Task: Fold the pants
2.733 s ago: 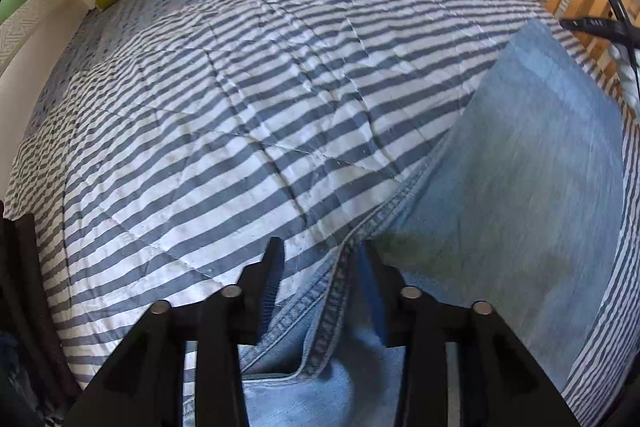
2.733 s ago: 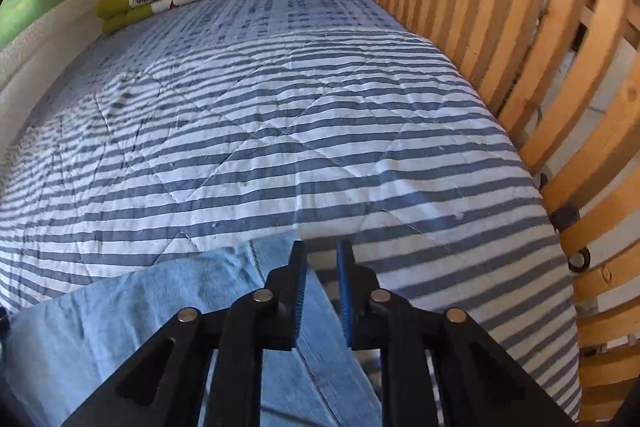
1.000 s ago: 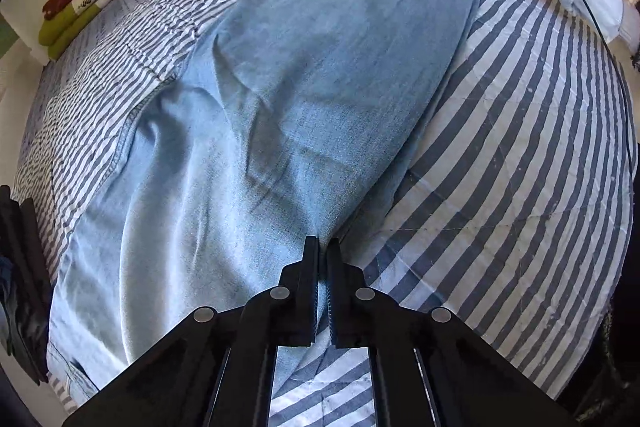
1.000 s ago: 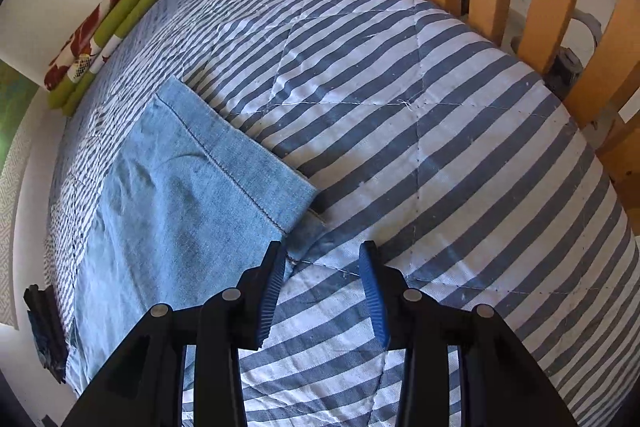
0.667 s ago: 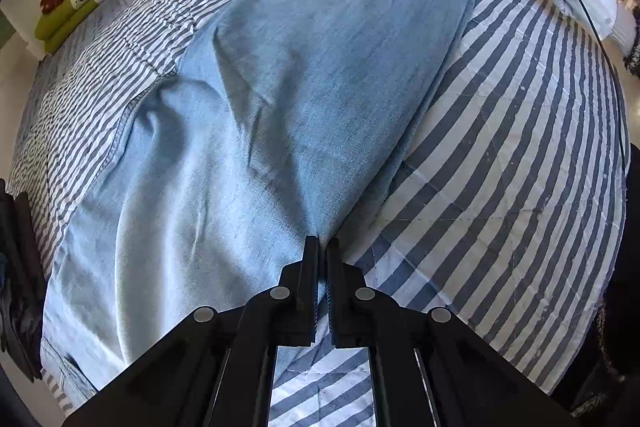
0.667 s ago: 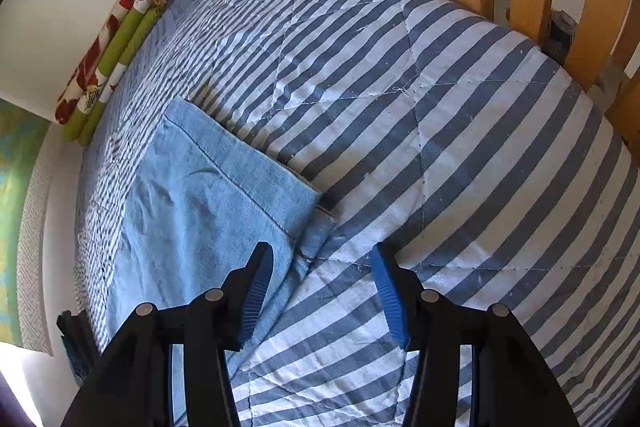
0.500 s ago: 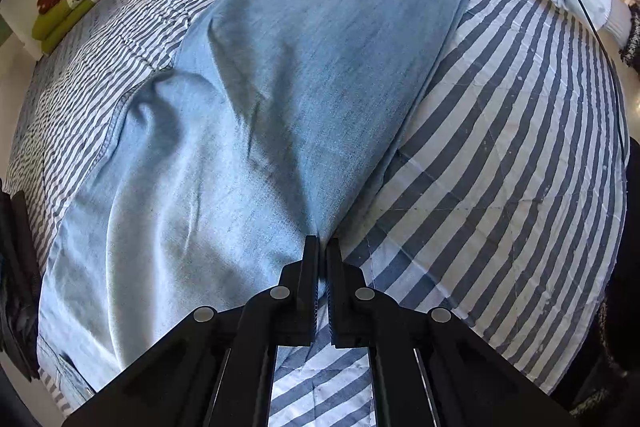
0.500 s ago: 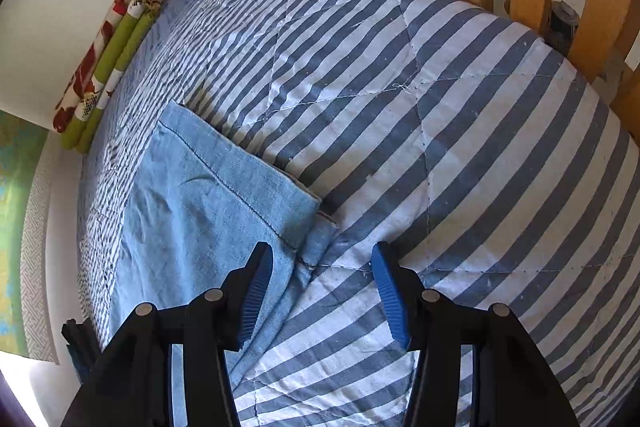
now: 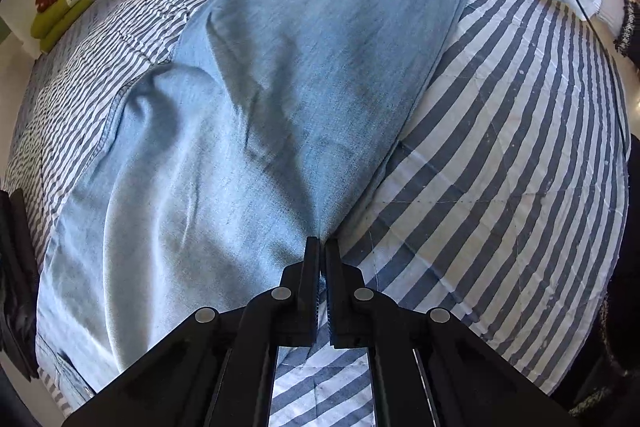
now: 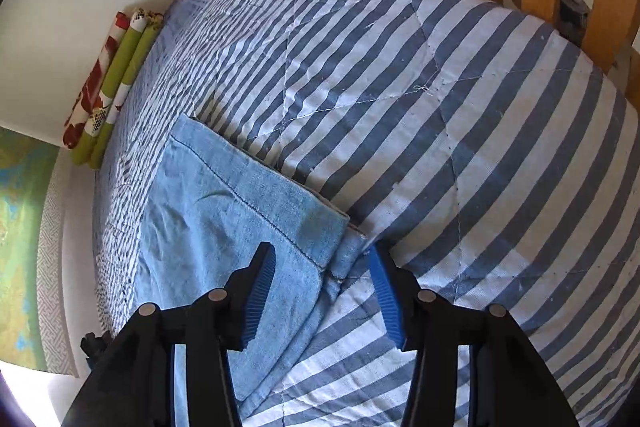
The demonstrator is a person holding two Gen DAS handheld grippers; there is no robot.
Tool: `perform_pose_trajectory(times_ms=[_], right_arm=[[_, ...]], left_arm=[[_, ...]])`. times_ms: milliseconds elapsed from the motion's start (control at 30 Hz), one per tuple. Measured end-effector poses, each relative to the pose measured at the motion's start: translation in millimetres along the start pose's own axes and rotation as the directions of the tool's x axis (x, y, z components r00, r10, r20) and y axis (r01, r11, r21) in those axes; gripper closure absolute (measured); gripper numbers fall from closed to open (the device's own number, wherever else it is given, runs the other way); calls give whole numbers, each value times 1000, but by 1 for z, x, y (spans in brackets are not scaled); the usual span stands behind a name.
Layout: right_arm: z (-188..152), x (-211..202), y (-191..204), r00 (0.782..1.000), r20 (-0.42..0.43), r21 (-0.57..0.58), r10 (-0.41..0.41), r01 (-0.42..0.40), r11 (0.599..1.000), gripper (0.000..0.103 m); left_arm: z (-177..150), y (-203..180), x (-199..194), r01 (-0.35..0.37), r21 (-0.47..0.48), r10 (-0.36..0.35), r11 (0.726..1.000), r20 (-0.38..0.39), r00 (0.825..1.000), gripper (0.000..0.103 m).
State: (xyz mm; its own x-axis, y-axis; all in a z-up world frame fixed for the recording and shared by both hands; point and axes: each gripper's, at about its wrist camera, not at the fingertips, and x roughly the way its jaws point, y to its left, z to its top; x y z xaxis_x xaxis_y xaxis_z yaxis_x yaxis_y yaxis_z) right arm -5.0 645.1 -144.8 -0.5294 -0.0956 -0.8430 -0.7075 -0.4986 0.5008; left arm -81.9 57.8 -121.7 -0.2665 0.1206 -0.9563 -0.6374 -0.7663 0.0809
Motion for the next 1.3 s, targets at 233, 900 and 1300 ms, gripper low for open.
perform_pose_trajectory(times_ms=[233, 900, 1300], right_arm=[[-5, -15, 16, 999, 43, -84, -4, 7, 996, 85], [-19, -2, 37, 994, 102, -91, 48, -39, 995, 93], [-38, -51, 61, 949, 296, -290, -113, 202, 935, 94]], left_arm=[[-2, 24, -22, -8, -50, 10, 999, 44, 999, 101], [-1, 7, 2, 4, -32, -5, 999, -5, 1000, 101], [-55, 63, -34, 40, -293, -28, 955, 47, 998, 79]])
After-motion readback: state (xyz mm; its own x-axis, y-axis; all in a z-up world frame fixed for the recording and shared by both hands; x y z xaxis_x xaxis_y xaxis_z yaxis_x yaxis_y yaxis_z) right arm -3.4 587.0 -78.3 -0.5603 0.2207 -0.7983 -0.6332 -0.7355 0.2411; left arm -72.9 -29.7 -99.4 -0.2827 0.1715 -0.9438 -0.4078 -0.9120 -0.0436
